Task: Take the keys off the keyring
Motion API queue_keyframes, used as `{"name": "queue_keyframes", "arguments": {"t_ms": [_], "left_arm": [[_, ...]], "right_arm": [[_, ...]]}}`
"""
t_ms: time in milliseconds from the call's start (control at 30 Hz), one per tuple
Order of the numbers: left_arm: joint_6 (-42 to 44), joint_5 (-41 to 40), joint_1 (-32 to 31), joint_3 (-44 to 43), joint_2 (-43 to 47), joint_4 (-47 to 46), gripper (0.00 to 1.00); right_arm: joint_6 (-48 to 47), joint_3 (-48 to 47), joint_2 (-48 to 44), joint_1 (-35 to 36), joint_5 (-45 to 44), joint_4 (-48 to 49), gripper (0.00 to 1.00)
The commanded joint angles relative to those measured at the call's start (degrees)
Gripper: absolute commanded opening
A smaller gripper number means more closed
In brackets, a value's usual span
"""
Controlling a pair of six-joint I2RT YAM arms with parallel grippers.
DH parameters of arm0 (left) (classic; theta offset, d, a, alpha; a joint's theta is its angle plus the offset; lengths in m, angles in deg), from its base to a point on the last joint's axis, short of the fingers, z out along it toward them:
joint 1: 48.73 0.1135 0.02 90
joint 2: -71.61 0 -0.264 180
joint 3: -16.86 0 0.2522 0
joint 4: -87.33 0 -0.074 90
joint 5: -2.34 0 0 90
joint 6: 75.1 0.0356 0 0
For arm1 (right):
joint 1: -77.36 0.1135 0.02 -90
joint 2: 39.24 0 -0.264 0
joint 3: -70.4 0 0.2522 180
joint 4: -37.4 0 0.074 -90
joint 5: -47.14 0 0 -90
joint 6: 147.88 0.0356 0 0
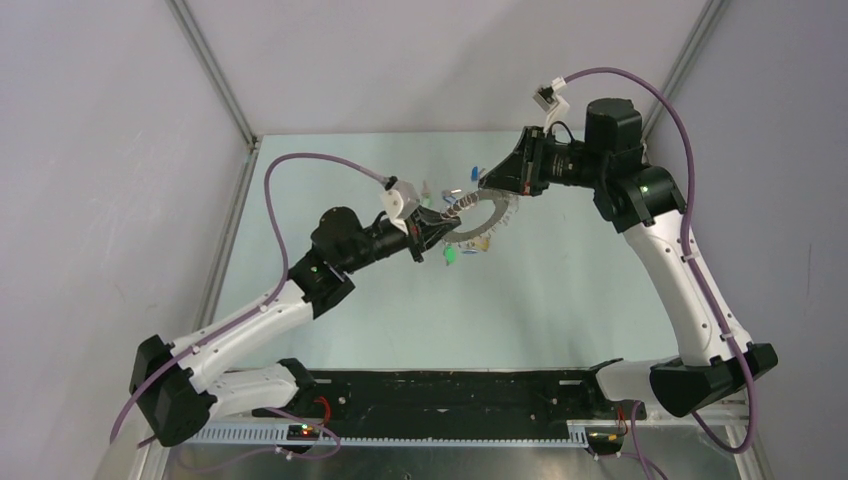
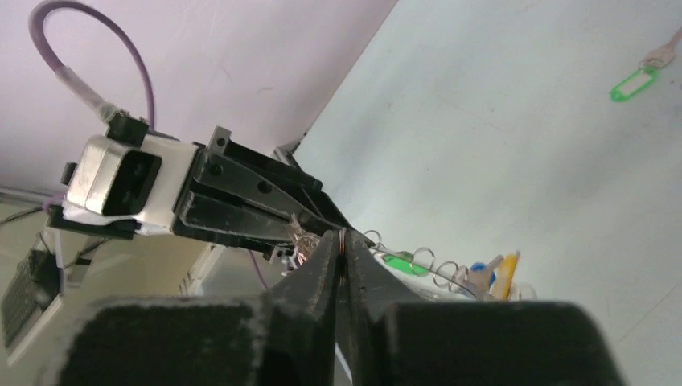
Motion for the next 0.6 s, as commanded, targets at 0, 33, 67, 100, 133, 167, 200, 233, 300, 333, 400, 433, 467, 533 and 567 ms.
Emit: {"name": "queue_keyframes", "arguments": {"t_ms": [0, 33, 67, 100, 133, 167, 200, 233, 300, 333, 400, 433, 467, 533, 567], "left_arm": [[-2.1, -1.9, 1.4, -3.0, 1.0, 1.4, 0.00], [-3.1, -1.2, 2.7, -3.1, 1.7, 1.9, 0.00], [-5.3, 1.3, 4.6, -3.2, 2.4, 3.1, 0.00], [-6.6, 2.9, 5.7, -3.1, 2.9, 3.5, 0.00], [-9.2, 7.3, 6.9, -3.0, 3.2, 4.0, 0.00], [-10.3, 9.2, 9.0, -2.9, 3.8, 4.3, 0.00], [-11.9, 12.8, 10.6, -2.5, 4.2, 4.8, 0.00], [-12.4, 14.4, 11.3, -2.4, 5.2, 5.2, 0.00], [-13.0, 17.6, 12.3, -1.9, 6.9, 6.5, 0.00], [-12.9, 18.6, 12.6, -1.7, 7.9, 7.5, 0.00], [-12.7, 19.7, 12.8, -1.8, 9.2, 8.7, 0.00], [-12.4, 20.5, 12.8, -1.9, 9.4, 9.0, 0.00], [-12.3, 20.9, 13.0, -2.2, 9.8, 9.8, 0.00], [-11.8, 22.2, 13.1, -2.8, 10.3, 10.4, 0.00], [-11.5, 23.0, 13.3, -3.0, 10.3, 10.6, 0.00]], "right_arm": [[-3.7, -1.7, -1.4, 0.1, 0.0, -0.5, 0.40], [-5.7, -1.1, -1.6, -0.2, -0.1, -0.9, 0.51], [-6.5, -0.7, -2.3, -0.9, -0.4, -1.3, 0.68], [-7.7, 0.7, -3.3, -1.5, -0.9, -1.0, 0.76], [-8.1, 1.8, -4.5, -2.6, -1.1, 0.2, 0.86], [-8.9, 4.6, -5.2, -3.1, -1.3, 1.2, 0.90], [-9.2, 7.7, -7.1, -4.0, -1.3, 3.7, 0.96], [-10.0, 9.3, -8.1, -4.3, -1.5, 5.0, 0.98], [-11.3, 13.8, -10.9, -3.8, -0.8, 9.1, 0.99], [-12.5, 16.1, -12.4, -2.3, 0.1, 11.0, 0.99], [-20.9, 17.8, -14.2, 1.6, 0.5, 11.4, 1.00], [-23.0, 18.6, -15.6, 3.0, -1.5, 12.1, 1.00], [-26.1, 20.5, -16.4, 6.0, -3.0, 12.9, 1.00], [-28.9, 23.8, -18.2, 9.3, -7.2, 16.8, 1.00], [-29.3, 24.8, -18.9, 10.4, -8.5, 19.3, 0.99]]}}
